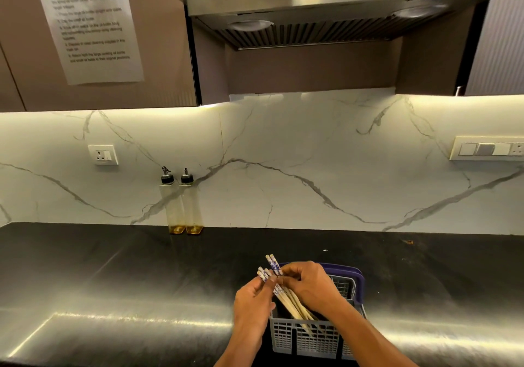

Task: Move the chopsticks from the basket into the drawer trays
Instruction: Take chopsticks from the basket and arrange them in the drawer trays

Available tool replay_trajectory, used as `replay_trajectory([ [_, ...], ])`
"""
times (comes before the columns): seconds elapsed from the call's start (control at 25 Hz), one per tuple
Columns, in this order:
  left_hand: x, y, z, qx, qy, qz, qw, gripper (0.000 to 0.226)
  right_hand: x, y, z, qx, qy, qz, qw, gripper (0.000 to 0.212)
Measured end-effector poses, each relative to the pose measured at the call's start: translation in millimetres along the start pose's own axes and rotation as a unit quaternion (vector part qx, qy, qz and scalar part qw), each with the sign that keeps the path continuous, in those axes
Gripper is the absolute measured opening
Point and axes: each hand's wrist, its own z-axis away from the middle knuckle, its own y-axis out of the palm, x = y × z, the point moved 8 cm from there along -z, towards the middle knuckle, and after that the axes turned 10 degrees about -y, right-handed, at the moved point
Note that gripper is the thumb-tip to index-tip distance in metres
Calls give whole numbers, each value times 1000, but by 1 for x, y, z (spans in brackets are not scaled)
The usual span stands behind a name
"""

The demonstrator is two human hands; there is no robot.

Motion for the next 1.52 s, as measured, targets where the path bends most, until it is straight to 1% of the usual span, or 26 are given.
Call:
replay_trajectory([
  [0.24, -35, -12, 9, -29, 25, 41, 998, 15, 10, -26, -1, -61, 5, -48, 997, 11],
  [0.36, -65, -29, 17, -40, 45, 53, 997, 20, 26, -50, 1, -98, -20, -80, 992, 9],
  [0.48, -111, -45, 29, 1, 75, 41, 996, 20, 52, -82, 4, -128, -64, -110, 984, 8],
  [0.6, -159, -59, 38, 27, 114, -14, 993, 20, 71, -109, 6, -151, -82, -194, 966, 7],
  [0.72, -189, -61, 37, 61, 113, -48, 991, 20, 73, -118, 5, -141, -49, -257, 955, 6],
  [0.88, -188, -55, 35, 88, 95, -56, 990, 23, 58, -105, 16, -116, 11, -300, 947, 8],
  [1.0, -149, -48, 34, 123, 53, -65, 989, 23, 35, -78, 40, -104, 54, -313, 943, 10],
  [1.08, -95, -46, 32, 157, -1, -94, 983, 24, 9, -46, 63, -91, 85, -309, 943, 10],
  [1.16, -26, -53, 29, 175, -65, -119, 975, 25, -24, -6, 95, -92, 129, -320, 934, 6],
  [1.24, 40, -67, 27, 168, -120, -133, 969, 23, -57, 35, 131, -102, 187, -319, 924, 5],
  [1.36, 134, -89, 31, 153, -198, -144, 957, 22, -99, 101, 183, -92, 253, -281, 921, 6],
  [1.44, 182, -100, 33, 140, -234, -142, 952, 21, -117, 137, 210, -89, 278, -273, 917, 9],
  [1.52, 216, -106, 35, 126, -269, -138, 945, 18, -130, 162, 229, -84, 307, -266, 910, 8],
])
